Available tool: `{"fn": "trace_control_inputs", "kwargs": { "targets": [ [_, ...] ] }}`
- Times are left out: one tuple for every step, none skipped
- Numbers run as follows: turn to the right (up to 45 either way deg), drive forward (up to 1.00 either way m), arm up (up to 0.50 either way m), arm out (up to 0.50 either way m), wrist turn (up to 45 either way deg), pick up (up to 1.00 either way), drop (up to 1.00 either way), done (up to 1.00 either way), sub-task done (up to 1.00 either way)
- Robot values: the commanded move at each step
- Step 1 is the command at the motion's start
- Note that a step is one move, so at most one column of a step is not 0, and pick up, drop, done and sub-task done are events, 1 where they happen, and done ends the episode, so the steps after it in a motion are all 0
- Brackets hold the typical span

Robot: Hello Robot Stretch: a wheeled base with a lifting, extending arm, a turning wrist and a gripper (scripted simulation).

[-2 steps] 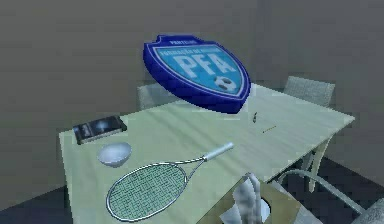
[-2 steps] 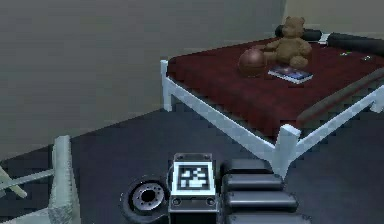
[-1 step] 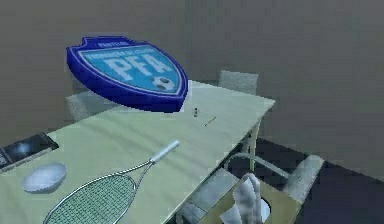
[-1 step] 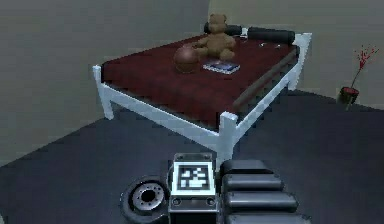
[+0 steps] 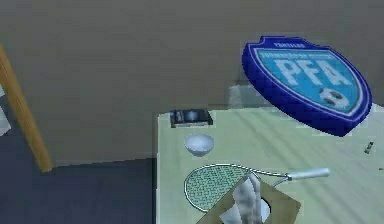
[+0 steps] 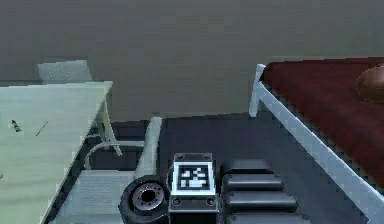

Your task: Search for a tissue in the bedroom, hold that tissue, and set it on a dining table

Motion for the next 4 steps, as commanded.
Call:
{"fn": "trace_control_inputs", "kwargs": {
  "targets": [
    [-12.0,0.00,0.00,0.00,0.0,0.00,0.00,0.00,0.00],
    [45.0,0.00,0.00,0.00,0.0,0.00,0.00,0.00,0.00],
    [9.0,0.00,0.00,0.00,0.0,0.00,0.00,0.00,0.00],
    [-45.0,0.00,0.00,0.00,0.0,0.00,0.00,0.00,0.00]
  ]
}}
